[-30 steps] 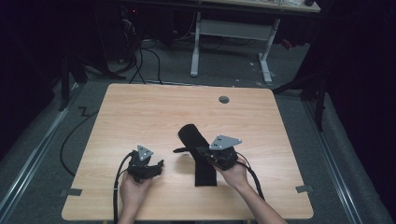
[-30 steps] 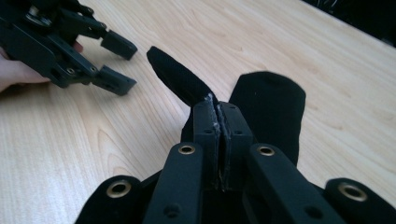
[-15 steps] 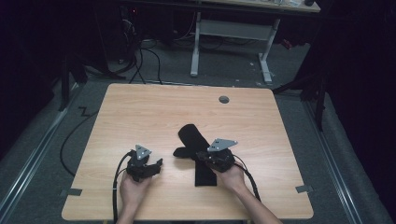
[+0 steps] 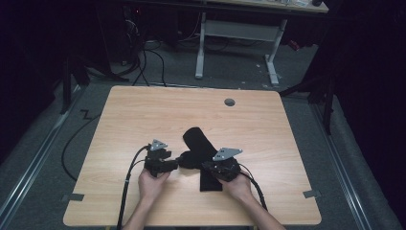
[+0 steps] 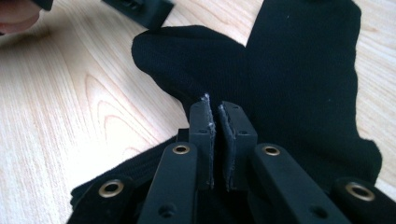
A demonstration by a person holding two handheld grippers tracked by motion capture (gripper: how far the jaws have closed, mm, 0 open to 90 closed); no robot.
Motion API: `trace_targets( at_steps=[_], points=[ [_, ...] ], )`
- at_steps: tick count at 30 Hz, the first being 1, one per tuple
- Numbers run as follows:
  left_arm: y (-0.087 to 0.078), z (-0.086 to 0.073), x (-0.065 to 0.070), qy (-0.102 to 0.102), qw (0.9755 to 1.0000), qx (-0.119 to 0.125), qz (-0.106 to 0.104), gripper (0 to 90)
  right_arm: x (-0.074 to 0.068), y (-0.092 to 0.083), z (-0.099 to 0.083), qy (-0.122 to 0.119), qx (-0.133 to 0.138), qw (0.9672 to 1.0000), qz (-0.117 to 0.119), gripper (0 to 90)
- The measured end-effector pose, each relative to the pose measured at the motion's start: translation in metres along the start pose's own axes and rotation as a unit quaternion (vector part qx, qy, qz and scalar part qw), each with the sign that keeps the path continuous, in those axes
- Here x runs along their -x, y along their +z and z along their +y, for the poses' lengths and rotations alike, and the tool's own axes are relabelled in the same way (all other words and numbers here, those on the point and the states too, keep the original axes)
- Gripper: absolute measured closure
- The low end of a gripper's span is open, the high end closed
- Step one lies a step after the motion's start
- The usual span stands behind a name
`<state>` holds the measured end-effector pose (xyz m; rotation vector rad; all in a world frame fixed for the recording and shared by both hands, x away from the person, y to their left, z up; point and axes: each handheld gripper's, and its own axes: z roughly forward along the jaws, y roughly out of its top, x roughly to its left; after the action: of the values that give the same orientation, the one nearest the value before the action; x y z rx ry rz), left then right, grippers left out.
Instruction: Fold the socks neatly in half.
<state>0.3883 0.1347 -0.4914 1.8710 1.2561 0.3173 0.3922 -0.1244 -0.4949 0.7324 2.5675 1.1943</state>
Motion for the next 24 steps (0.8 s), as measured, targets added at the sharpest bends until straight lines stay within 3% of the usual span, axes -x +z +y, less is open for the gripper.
trace_targets(
  at_steps=[4,6,9,10,17,22,24],
  points=[
    [0.011,0.005,0.002,0.0,0.9999,-0.015,-0.001,48.7,0.0,0.001,-0.002,0.001,0.0,1.0,0.001,82.3],
    [0.016,0.006,0.002,0.006,0.9994,-0.03,0.016,50.9,0.0,0.001,-0.002,0.002,-0.001,1.0,0.001,80.5],
    [0.02,0.006,0.004,0.012,0.9991,-0.038,0.017,56.6,-0.001,0.0,-0.002,-0.002,-0.001,1.0,0.0,78.0],
    [0.02,0.006,0.004,0.017,0.9989,-0.04,0.02,60.9,-0.001,0.0,-0.002,0.002,0.001,1.0,-0.001,71.9],
    [0.023,0.009,0.008,0.039,0.9976,-0.052,0.024,73.9,-0.003,-0.01,-0.004,0.011,0.013,0.9998,-0.004,58.9],
    [0.023,0.009,0.008,0.043,0.9973,-0.054,0.022,82.3,-0.006,-0.024,-0.011,0.022,0.022,0.9995,-0.01,62.7],
    [0.024,0.009,0.009,0.045,0.9973,-0.054,0.02,84.7,-0.01,-0.029,-0.015,0.011,0.022,0.9996,-0.015,66.9]
  ],
)
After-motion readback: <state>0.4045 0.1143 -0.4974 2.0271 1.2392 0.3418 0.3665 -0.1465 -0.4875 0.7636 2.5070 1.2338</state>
